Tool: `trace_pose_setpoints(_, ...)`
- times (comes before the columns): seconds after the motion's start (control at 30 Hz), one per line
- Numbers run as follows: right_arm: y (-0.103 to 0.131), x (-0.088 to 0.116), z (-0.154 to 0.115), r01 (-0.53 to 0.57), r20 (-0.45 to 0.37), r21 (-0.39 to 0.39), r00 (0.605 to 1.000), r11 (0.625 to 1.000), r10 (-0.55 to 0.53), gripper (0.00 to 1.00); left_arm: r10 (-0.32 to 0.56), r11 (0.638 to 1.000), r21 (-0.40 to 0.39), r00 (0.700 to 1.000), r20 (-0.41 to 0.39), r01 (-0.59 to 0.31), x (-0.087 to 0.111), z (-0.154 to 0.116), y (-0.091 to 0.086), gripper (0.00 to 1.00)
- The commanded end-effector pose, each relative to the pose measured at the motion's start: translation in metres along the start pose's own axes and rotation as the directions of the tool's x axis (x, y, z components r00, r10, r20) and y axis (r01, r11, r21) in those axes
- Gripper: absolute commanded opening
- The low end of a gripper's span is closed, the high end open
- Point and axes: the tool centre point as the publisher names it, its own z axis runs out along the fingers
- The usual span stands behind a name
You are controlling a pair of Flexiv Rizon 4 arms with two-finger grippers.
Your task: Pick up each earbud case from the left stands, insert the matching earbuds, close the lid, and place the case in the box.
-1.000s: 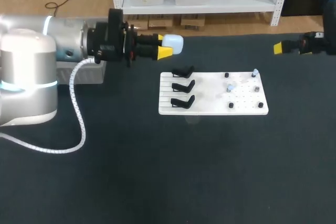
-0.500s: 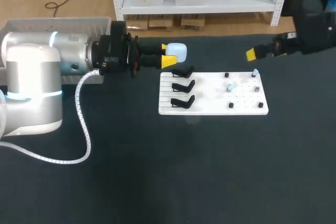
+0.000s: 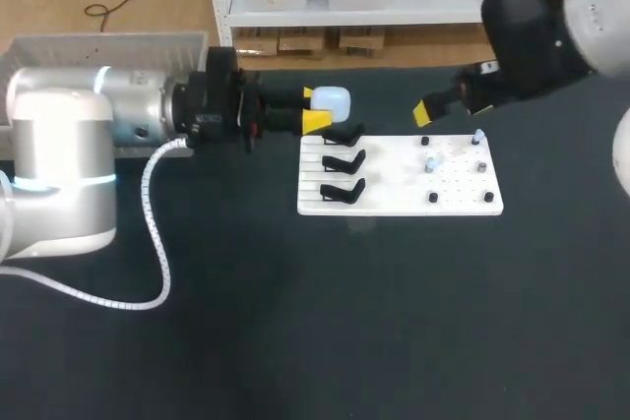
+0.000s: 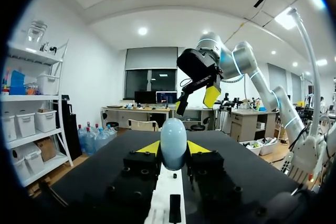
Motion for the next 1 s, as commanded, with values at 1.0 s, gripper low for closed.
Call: trace_pose_setpoints(1.0, 0.058, -0.033, 0.058, 0.098, -0.087, -0.039, 0.991, 0.994, -0.101, 1.0, 0.02, 1.0, 0.01, 1.0, 0.022, -0.02, 0.003, 0.003, 0.002, 0.0)
